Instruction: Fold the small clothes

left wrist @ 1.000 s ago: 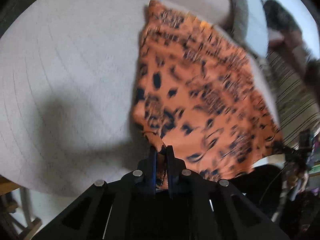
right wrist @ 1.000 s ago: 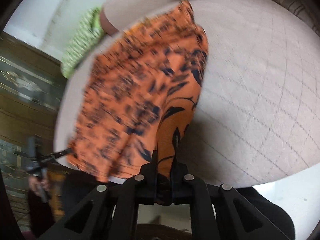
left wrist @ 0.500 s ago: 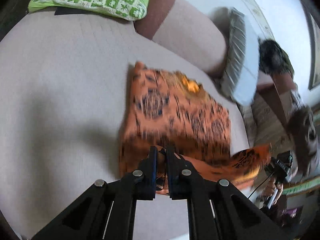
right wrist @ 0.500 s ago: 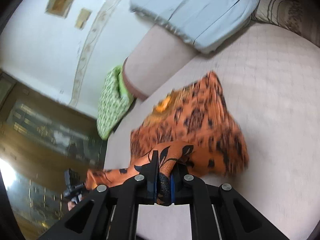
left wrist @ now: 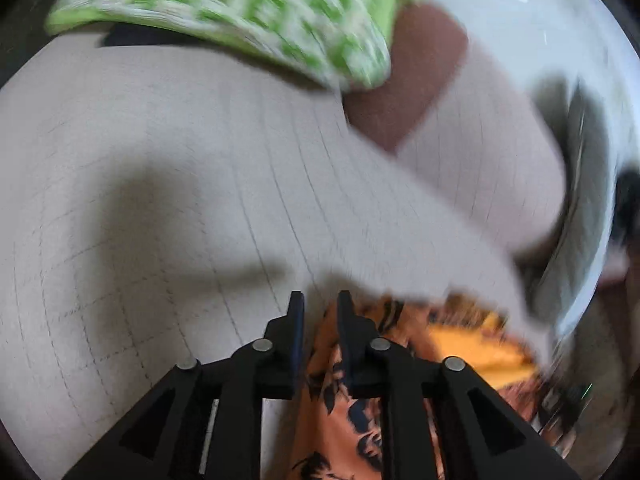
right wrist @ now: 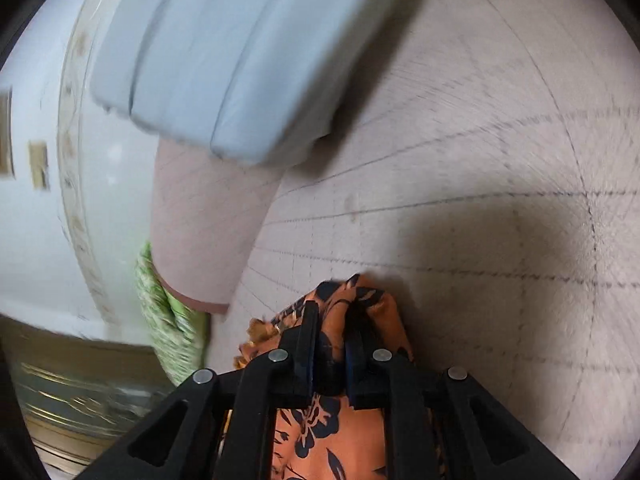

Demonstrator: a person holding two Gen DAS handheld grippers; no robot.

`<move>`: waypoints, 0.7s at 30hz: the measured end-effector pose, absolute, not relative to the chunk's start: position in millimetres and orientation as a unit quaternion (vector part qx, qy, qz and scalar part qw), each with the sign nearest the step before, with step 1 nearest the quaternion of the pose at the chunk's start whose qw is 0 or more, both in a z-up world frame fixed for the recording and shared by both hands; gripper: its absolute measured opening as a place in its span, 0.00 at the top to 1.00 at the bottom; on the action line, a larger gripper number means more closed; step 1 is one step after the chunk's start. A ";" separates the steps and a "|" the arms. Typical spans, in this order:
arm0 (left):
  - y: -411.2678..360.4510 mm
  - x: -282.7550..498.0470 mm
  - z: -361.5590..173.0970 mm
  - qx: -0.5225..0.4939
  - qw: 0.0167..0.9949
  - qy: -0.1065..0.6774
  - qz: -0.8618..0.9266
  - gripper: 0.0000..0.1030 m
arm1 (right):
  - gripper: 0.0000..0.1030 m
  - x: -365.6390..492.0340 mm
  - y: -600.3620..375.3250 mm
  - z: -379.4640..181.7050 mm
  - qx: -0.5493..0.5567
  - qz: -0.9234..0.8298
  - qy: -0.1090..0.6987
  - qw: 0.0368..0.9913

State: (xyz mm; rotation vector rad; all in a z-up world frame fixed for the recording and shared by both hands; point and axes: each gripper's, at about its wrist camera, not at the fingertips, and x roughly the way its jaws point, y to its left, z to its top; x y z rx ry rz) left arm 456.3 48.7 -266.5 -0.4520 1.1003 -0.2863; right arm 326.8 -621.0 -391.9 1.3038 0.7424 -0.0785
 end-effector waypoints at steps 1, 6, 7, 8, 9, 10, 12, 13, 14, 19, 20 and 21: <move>58.3 442.6 -258.1 -0.239 0.828 0.490 -0.131 0.76 | 0.88 320.9 -623.8 -393.2 0.601 -0.033 0.318 0.733; 47.6 358.8 -231.1 -0.189 0.859 0.464 -0.100 0.44 | 0.88 298.6 -609.0 -355.0 0.553 -0.025 0.272 0.787; 40.7 336.2 -233.7 -0.189 0.859 0.466 -0.095 0.44 | 0.88 294.3 -603.8 -346.0 0.547 -0.025 0.265 0.793; 38.3 324.0 -236.8 -0.195 0.857 0.466 -0.097 0.44 | 0.87 291.3 -597.0 -333.6 0.537 -0.027 0.258 0.802; 36.3 311.7 -241.6 -0.204 0.855 0.467 -0.099 0.44 | 0.87 290.8 -591.0 -324.0 0.527 -0.029 0.252 0.811; 31.0 300.6 -249.6 -0.211 0.851 0.471 -0.097 0.44 | 0.87 290.1 -586.2 -315.9 0.518 -0.034 0.250 0.817; 19.2 296.1 -269.5 -0.200 0.842 0.492 -0.095 0.44 | 0.87 293.0 -580.2 -302.1 0.508 -0.043 0.249 0.824; 14.3 299.8 -276.2 -0.195 0.836 0.503 -0.098 0.44 | 0.87 291.9 -579.8 -298.7 0.508 -0.043 0.249 0.823; 15.1 302.3 -281.8 -0.193 0.831 0.513 -0.097 0.44 | 0.87 292.0 -582.3 -295.2 0.510 -0.044 0.250 0.822; 21.1 318.8 -289.8 -0.168 0.825 0.531 -0.094 0.44 | 0.77 281.4 -621.4 -325.9 0.619 -0.038 0.242 0.747; 23.9 320.8 -290.2 -0.173 0.825 0.529 -0.095 0.44 | 0.69 272.6 -631.1 -335.1 0.648 -0.054 0.224 0.726; 27.5 323.7 -290.3 -0.179 0.824 0.529 -0.096 0.44 | 0.46 261.8 -639.7 -341.3 0.670 -0.066 0.196 0.713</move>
